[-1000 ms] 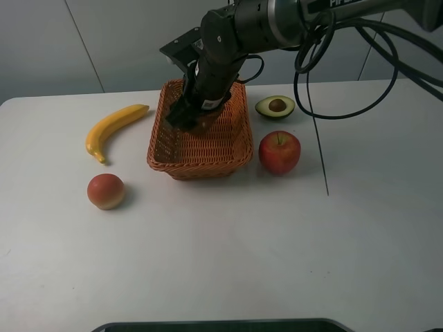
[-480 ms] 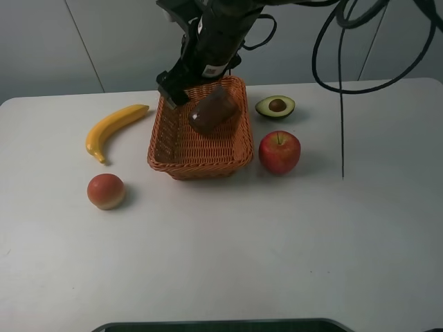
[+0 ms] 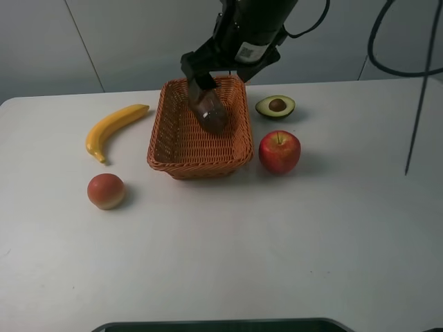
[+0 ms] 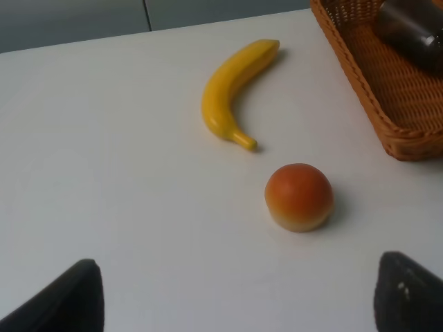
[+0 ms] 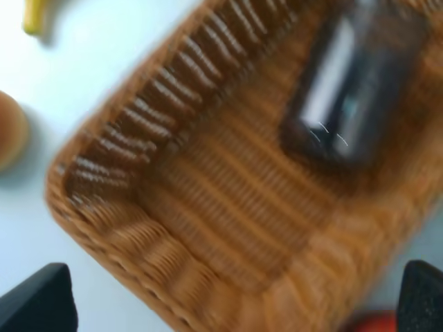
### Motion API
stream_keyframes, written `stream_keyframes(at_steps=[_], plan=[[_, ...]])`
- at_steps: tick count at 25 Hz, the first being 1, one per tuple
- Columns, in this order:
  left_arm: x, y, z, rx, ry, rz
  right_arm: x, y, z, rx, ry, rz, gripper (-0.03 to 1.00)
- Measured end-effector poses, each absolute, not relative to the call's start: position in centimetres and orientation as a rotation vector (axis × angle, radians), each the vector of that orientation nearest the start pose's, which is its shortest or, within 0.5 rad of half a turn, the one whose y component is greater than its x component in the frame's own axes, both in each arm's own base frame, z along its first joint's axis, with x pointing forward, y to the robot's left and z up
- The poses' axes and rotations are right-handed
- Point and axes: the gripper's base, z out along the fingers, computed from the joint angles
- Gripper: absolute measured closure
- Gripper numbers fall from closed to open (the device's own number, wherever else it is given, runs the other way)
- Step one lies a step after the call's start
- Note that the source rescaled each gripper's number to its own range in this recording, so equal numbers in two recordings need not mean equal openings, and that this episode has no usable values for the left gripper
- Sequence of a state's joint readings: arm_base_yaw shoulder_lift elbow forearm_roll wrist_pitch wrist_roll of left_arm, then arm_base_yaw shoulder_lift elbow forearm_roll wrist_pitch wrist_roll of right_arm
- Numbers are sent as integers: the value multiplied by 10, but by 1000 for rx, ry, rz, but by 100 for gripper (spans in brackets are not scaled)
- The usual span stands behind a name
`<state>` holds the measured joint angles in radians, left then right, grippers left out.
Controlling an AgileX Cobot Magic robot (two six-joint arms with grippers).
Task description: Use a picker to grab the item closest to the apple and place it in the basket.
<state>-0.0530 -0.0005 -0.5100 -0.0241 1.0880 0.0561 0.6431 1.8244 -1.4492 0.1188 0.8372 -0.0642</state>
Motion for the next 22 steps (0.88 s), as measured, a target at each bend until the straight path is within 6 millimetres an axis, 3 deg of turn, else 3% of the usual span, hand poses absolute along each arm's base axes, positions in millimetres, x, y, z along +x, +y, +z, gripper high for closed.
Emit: stream_keyframes(at_steps=[11, 22], plan=[[-7, -2, 278, 114, 2058, -27, 280, 120, 255, -305, 2774, 266, -3], [-7, -2, 278, 114, 2058, -27, 220, 29, 271, 77, 2736, 181, -3]])
